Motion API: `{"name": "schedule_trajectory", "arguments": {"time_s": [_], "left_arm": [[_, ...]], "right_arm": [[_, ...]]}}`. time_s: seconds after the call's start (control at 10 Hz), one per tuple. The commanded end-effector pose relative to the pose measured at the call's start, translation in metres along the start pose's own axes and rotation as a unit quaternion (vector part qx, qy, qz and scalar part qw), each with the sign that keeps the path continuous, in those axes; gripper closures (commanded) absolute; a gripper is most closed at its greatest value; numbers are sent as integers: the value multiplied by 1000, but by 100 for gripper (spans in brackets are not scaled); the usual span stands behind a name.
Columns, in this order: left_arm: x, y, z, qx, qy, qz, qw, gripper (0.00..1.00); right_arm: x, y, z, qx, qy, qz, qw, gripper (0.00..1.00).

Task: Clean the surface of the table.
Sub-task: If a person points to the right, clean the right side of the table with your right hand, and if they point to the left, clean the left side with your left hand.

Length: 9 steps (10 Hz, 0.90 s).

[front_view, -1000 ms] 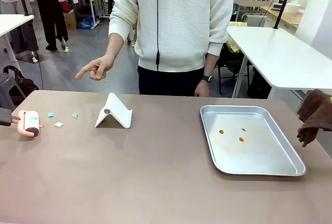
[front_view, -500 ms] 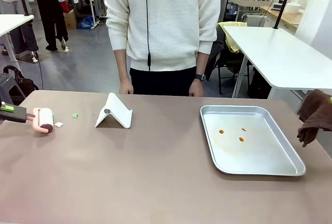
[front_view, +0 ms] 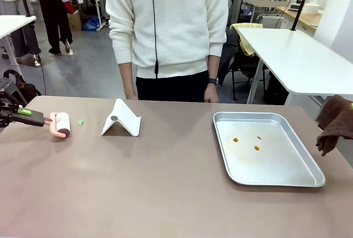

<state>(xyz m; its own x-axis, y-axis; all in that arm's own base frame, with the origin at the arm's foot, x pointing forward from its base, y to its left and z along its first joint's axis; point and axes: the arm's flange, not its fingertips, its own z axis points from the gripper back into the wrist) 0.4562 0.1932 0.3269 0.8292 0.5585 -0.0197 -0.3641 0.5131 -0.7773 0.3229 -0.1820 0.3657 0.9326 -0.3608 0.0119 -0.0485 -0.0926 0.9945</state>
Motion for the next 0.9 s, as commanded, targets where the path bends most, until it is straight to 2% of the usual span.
{"name": "schedule_trajectory", "arguments": {"time_s": [0.0, 0.5, 0.8], "left_arm": [[-6, 14, -36, 69, 22, 17, 997, 78], [1, -19, -68, 73, 68, 27, 995, 78], [9, -32, -85, 81, 63, 23, 994, 78]], "right_arm": [[-2, 6, -1, -4, 2, -3, 1000, 100], [-2, 6, -1, -4, 2, -3, 1000, 100], [-2, 6, -1, -4, 2, -3, 1000, 100]]}}
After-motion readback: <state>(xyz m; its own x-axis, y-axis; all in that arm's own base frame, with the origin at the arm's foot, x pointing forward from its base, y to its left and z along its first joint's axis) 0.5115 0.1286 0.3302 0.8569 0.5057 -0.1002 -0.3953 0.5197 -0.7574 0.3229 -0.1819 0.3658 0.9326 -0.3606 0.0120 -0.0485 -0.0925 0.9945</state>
